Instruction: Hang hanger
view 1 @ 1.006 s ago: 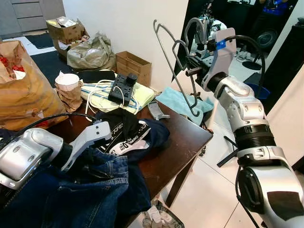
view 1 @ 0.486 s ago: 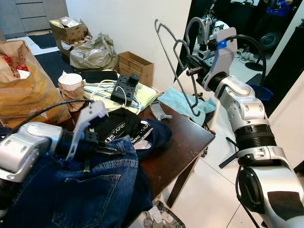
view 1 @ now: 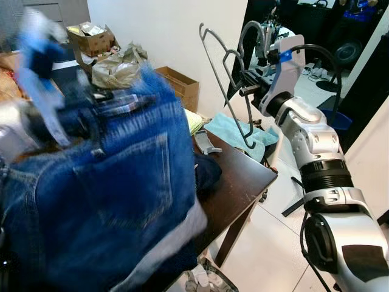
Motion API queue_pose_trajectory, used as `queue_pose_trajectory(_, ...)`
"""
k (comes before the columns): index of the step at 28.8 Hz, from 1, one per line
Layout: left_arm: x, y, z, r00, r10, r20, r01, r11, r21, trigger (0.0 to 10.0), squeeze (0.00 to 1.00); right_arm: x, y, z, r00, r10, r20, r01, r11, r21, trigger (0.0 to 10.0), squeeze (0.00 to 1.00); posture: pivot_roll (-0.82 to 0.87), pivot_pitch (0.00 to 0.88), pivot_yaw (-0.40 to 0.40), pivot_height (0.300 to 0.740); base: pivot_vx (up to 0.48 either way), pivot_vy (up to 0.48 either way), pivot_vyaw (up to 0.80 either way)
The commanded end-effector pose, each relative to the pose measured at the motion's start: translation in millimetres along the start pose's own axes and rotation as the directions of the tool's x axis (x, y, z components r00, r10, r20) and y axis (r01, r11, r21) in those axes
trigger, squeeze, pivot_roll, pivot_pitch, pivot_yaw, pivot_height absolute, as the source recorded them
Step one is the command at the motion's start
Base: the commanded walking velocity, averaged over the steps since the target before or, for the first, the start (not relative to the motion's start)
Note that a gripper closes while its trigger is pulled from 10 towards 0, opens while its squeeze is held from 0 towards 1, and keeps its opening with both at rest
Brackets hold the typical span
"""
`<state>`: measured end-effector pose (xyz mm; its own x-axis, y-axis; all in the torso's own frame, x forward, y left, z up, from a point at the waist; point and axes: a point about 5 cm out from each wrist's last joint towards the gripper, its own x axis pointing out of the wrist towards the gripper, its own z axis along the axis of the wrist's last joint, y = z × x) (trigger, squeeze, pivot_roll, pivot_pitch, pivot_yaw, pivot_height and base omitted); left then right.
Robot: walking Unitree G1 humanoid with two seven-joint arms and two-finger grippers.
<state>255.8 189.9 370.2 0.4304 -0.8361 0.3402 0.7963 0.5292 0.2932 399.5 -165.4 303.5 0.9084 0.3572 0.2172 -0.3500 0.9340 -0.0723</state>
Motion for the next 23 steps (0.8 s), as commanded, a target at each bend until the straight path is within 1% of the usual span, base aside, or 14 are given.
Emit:
queue_pose_trajectory(1, 4.6, -3.7, 24.8, 0.992, 0.056, 0.113, -0.064, 0.996, 0.069, 7.8, 0.0, 1.5, 3.2, 1.4, 1.0, 0.009, 0.018, -0.009, 1.0, 0.018, 10.0, 0.0, -0.05, 0.0, -0.069, 0.74, 0.0, 0.0, 0.0)
queue_pose_trajectory(2, 7.1, -4.4, 35.7, 0.98, 0.123, 0.158, -0.14, 0.985, 0.097, 9.8, 0.0, 3.0, 6.7, 1.8, 0.999, 0.02, 0.031, -0.021, 0.999, 0.035, 10.0, 0.0, -0.04, 0.0, -0.068, 0.74, 0.0, 0.0, 0.0)
queue_pose_trajectory(3, 9.2, -4.1, 39.6, 0.972, 0.167, 0.164, -0.186, 0.977, 0.105, 10.0, 0.0, 4.3, 8.8, 2.7, 0.999, 0.024, 0.044, -0.026, 0.998, 0.058, 10.0, 0.0, -0.04, 0.0, -0.067, 0.74, 0.0, 0.0, 0.0)
queue_pose_trajectory(6, 11.0, -2.6, 38.7, 0.969, 0.196, 0.152, -0.212, 0.973, 0.096, 10.0, 0.0, 5.2, 8.8, 4.3, 0.998, 0.019, 0.059, -0.024, 0.996, 0.084, 10.0, 0.0, -0.04, 0.0, -0.065, 0.74, 0.0, 0.0, 0.0)
queue_pose_trajectory(7, 12.8, -0.5, 35.2, 0.967, 0.216, 0.134, -0.227, 0.971, 0.076, 10.0, 0.0, 5.6, 7.2, 5.7, 0.997, 0.005, 0.072, -0.013, 0.994, 0.108, 10.0, 0.0, -0.04, 0.0, -0.062, 0.74, -0.24, 0.0, -0.71)
queue_pose_trajectory(8, 12.8, -0.5, 35.2, 0.967, 0.216, 0.134, -0.227, 0.971, 0.076, 10.0, 0.0, 5.6, 7.2, 5.7, 0.997, 0.005, 0.072, -0.013, 0.994, 0.108, 10.0, 0.0, -0.04, 0.0, -0.062, 0.74, -0.24, 0.0, -0.71)
queue_pose_trajectory(10, 20.5, -2.1, 22.3, 0.971, 0.223, 0.086, -0.227, 0.973, 0.042, 10.0, 0.0, 5.3, 4.5, 7.3, 0.996, -0.006, 0.087, -0.008, 0.987, 0.161, 10.0, 0.0, -0.04, 0.0, -0.057, 0.74, -0.33, 0.0, -0.78)
queue_pose_trajectory(13, 24.5, -4.5, 16.9, 0.973, 0.222, 0.07, -0.225, 0.974, 0.028, 10.0, 0.0, 4.7, 3.5, 7.9, 0.996, -0.011, 0.093, -0.005, 0.985, 0.173, 10.0, 0.0, -0.04, 0.0, -0.055, 0.74, -0.361, 0.0, -0.78)
queue_pose_trajectory(14, 32.7, -9.4, 9.8, 0.974, 0.222, 0.055, -0.222, 0.975, 0.001, 10.0, 0.0, 3.1, 1.6, 8.0, 0.995, -0.022, 0.101, 0.004, 0.984, 0.179, 10.0, 0.0, -0.04, 0.0, -0.047, 0.74, -0.401, 0.0, -0.78)
queue_pose_trajectory(19, 37.5, -11.4, 8.6, 0.974, 0.223, 0.051, -0.223, 0.975, -0.008, 10.0, 0.0, 2.0, 0.6, 7.8, 0.994, -0.03, 0.108, 0.009, 0.982, 0.187, 10.0, 0.0, -0.04, 0.0, -0.039, 0.74, -0.401, 0.0, -0.78)
queue_pose_trajectory(20, 40.1, -11.5, 8.6, 0.973, 0.227, 0.045, -0.227, 0.974, -0.001, 10.0, 0.0, 1.6, 0.5, 7.9, 0.993, -0.033, 0.112, 0.011, 0.981, 0.194, 10.0, 0.0, -0.04, 0.0, -0.037, 0.74, -0.356, 0.0, -0.78)
queue_pose_trajectory(23, 41.9, -11.7, 8.7, 0.972, 0.233, 0.04, -0.233, 0.972, 0.004, 10.0, 0.0, 1.4, 0.5, 7.9, 0.993, -0.035, 0.116, 0.012, 0.98, 0.198, 10.0, 0.0, -0.04, 0.0, -0.037, 0.74, -0.356, 0.0, -0.78)
